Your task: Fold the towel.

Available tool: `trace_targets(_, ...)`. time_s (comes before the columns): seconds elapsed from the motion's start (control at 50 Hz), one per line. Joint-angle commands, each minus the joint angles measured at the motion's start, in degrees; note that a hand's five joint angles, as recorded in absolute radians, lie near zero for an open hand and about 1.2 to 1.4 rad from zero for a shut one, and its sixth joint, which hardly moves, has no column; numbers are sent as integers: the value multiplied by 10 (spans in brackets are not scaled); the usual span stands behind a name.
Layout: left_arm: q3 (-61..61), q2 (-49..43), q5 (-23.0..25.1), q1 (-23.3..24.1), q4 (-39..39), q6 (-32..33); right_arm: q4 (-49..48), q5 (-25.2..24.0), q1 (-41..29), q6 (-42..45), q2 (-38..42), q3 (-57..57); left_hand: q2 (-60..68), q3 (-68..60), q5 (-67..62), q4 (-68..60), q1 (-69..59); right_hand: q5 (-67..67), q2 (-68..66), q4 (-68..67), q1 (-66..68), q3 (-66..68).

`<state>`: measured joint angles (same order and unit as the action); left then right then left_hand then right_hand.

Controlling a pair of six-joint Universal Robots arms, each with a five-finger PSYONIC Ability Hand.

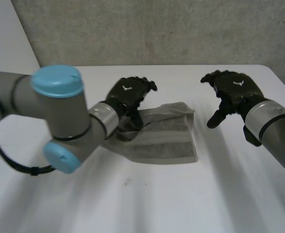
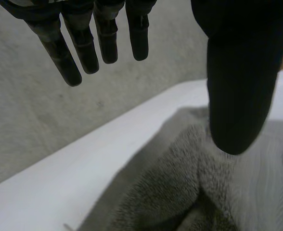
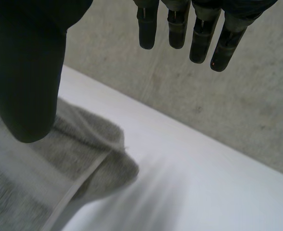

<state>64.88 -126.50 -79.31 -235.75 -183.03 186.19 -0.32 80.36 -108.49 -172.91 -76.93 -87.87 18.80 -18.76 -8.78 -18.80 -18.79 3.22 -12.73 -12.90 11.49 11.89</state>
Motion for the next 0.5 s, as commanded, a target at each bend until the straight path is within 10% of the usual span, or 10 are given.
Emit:
trace_targets(0.02, -160, -138, -5, 9, 50, 59, -6, 0, 0, 12, 16, -44, 123, -123, -123, -123, -123, -32, 27, 29, -15, -19)
trace_targets(0.18, -252, -197, -5, 9, 54, 83, -12, 2, 12, 26, 56, -78, 583, -583, -583, -583, -583, -13, 8, 10, 4, 0)
trace_targets(0.4, -190, -83, -6, 17, 106, 81, -26, -15, 38, -38, 98, -35, 612, -612, -612, -612, -612, -3, -2, 0, 15, 11)
trace_targets(0.5, -108, 19, -5, 21, 118, 81, -12, -70, 45, -216, 159, 35, 612, -612, -612, -612, -612, -10, 5, 6, 8, 4)
